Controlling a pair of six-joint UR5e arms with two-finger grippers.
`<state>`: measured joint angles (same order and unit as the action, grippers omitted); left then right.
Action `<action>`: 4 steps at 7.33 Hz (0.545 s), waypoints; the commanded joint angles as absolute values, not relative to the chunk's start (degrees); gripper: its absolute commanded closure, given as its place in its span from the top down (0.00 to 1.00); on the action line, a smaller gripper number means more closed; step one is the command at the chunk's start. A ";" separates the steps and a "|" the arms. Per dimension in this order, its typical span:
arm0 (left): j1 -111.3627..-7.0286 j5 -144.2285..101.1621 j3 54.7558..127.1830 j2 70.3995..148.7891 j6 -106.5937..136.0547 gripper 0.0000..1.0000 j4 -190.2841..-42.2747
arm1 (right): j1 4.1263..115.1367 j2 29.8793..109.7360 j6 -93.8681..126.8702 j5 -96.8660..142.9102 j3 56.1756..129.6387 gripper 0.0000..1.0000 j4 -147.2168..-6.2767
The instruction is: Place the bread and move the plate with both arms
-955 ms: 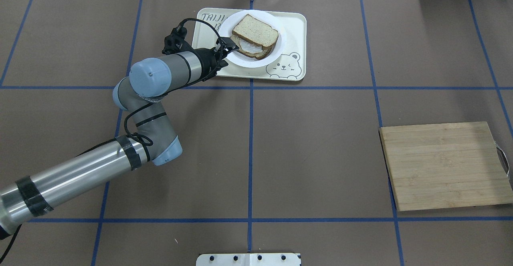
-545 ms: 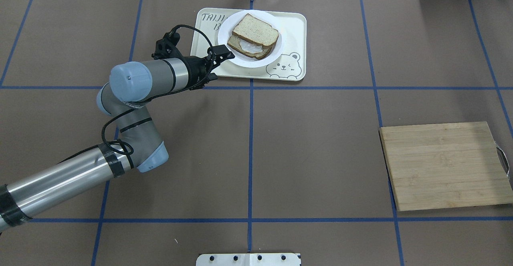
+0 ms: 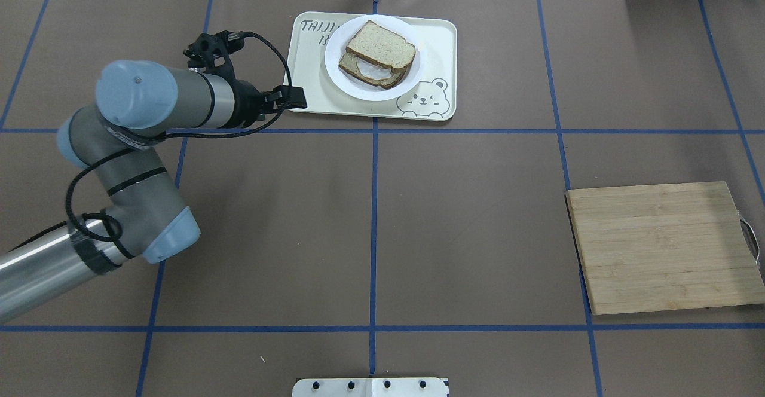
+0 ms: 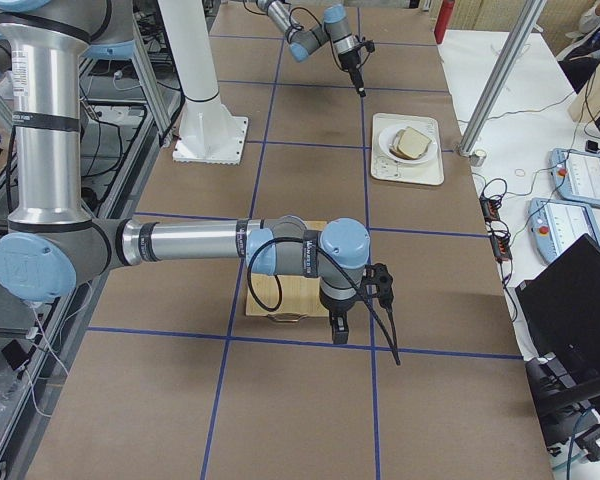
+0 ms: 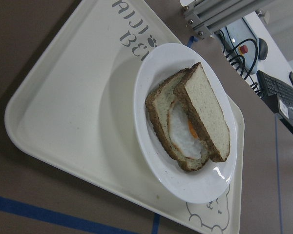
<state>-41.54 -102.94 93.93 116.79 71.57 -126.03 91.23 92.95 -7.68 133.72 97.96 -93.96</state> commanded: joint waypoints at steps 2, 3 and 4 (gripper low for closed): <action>-55.93 -113.00 100.37 106.29 36.41 0.98 -110.24 | 91.23 92.99 -7.82 133.51 98.09 1.00 -93.87; -62.08 -114.59 100.28 103.39 23.94 0.98 -106.39 | 91.23 92.99 -8.34 133.51 98.09 1.00 -93.87; -67.18 -115.13 100.28 102.32 13.03 0.98 -100.78 | 91.23 92.99 -8.52 133.51 98.09 1.00 -93.87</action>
<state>-60.30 -113.62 100.19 104.68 27.49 -106.88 91.23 92.99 -8.18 133.51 98.08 -93.88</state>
